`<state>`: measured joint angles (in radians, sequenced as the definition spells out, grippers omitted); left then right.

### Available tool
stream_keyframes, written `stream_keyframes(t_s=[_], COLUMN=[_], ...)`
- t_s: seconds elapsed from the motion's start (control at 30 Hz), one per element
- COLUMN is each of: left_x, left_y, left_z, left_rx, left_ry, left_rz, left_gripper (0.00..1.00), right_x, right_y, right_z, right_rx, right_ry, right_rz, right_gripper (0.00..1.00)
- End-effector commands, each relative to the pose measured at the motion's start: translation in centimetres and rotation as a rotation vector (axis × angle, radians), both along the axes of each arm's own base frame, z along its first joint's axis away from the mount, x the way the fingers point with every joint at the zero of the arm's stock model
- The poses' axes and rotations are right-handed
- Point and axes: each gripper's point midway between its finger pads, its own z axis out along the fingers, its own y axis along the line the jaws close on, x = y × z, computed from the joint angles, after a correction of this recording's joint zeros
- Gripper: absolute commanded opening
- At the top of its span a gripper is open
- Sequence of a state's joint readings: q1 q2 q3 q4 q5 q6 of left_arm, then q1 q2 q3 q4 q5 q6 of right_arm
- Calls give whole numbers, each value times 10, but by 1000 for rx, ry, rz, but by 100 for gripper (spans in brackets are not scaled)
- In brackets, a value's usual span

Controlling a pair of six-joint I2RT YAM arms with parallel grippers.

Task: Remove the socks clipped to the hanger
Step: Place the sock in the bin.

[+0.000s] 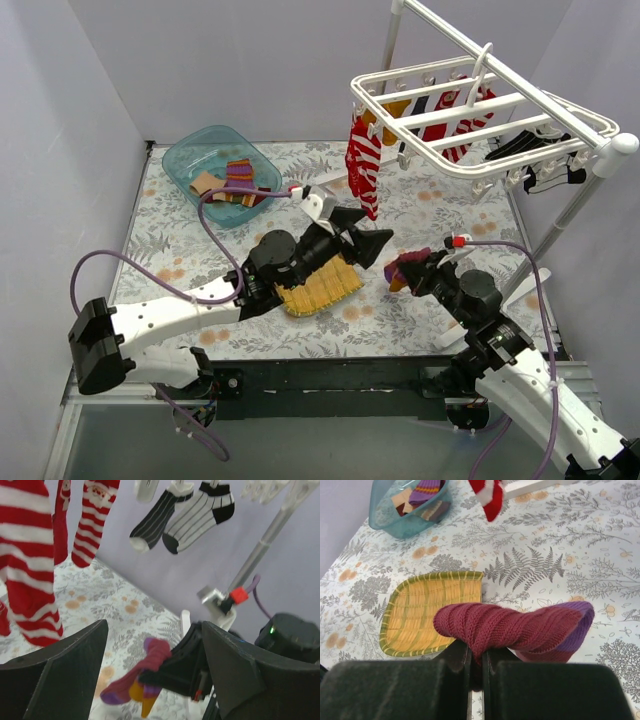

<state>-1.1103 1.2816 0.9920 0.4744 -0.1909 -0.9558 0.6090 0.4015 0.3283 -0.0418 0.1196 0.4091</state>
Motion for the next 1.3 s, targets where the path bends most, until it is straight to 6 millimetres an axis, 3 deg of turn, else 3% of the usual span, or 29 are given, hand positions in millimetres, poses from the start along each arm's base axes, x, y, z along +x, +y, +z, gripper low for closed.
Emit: stream_keyframes(t_s=[0.0,0.03,0.13,0.37,0.6,0.7,0.97,1.1,1.2,1.23,1.27], left_x=[-20,-23,-29,-38,-34,-30,-20,-22,-24,-25,-24], left_y=[20,21,21,-3,-18,-21,-34,-42,-41,-41,-41], left_z=[-25,-45,-68,-112,-131,-127,-126,-125,-121,-121,-121], left_rx=[68,101,125,223,239,219,198,186,151,145,142], left_ry=[-16,0,25,76,81,64,-5,-20,-30,-32,-24], left_rz=[-40,-56,-87,-192,-237,-244,-247,-276,-282,-284,-283], left_gripper=[75,75,77,80,92,98,98,90,71,46,36], right_x=[-5,-6,-11,-18,-24,-25,-28,-30,-31,-31,-31], right_y=[6,7,12,22,29,32,40,42,43,43,42], right_z=[43,46,57,82,103,107,110,115,117,118,118], right_rx=[11,11,9,11,37,50,89,107,115,117,119], right_ry=[-86,-92,-104,-123,-133,-126,-102,-96,-93,-94,-92], right_rz=[60,71,117,190,238,252,289,299,304,303,301], right_gripper=[1,1,1,1,1,1,1,1,1,1,1])
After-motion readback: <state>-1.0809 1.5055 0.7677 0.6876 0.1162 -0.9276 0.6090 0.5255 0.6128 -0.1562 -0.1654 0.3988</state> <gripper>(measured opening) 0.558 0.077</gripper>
